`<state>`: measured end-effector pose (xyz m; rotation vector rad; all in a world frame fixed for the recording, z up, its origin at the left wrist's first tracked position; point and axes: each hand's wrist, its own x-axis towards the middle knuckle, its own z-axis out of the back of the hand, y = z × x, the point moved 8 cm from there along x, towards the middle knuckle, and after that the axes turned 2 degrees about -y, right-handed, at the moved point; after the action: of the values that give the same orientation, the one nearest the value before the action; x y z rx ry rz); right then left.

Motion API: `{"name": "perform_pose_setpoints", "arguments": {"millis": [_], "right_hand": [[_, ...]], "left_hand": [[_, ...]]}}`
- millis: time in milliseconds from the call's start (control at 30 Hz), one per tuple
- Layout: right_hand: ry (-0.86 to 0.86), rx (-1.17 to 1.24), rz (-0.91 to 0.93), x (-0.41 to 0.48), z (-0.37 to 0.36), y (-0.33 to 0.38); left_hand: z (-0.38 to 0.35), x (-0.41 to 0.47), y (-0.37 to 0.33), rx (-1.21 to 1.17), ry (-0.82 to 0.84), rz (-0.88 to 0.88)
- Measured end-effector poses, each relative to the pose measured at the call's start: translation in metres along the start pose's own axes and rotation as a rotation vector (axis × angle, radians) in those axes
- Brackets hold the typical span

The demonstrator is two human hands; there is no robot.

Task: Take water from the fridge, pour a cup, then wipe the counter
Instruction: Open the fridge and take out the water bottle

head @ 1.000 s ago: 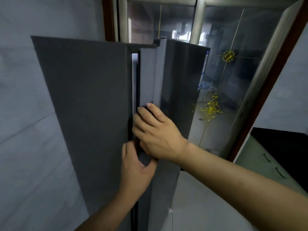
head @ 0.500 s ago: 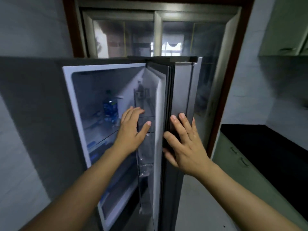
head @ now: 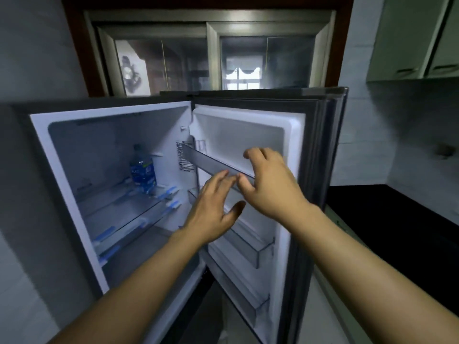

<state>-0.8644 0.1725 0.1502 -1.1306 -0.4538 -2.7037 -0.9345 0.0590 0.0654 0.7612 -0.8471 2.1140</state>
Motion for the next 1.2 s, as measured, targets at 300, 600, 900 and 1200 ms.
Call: {"name": "perform_pose_setpoints", "arguments": {"millis": [300,600,900,1200], "right_hand": [[0.485,-0.389,-0.168,0.100,-0.123,-0.039],[0.566,-0.351,-0.087,0.182,-0.221,-0.036],[0.621,-0.272,-0.092,0.182,-0.229,-0.067],[0.619,-0.251,-0.070,0.183,-0.225,-0.083]], "left_hand": [[0.035,0.006,0.221,-0.016,-0.194,0.477],[0.037,0.052,0.380,-0.083,-0.543,0.747],[0.023,0.049,0.470,-0.081,-0.698,0.968],[0.026,0.053,0.495,-0.154,-0.614,0.930]]}}
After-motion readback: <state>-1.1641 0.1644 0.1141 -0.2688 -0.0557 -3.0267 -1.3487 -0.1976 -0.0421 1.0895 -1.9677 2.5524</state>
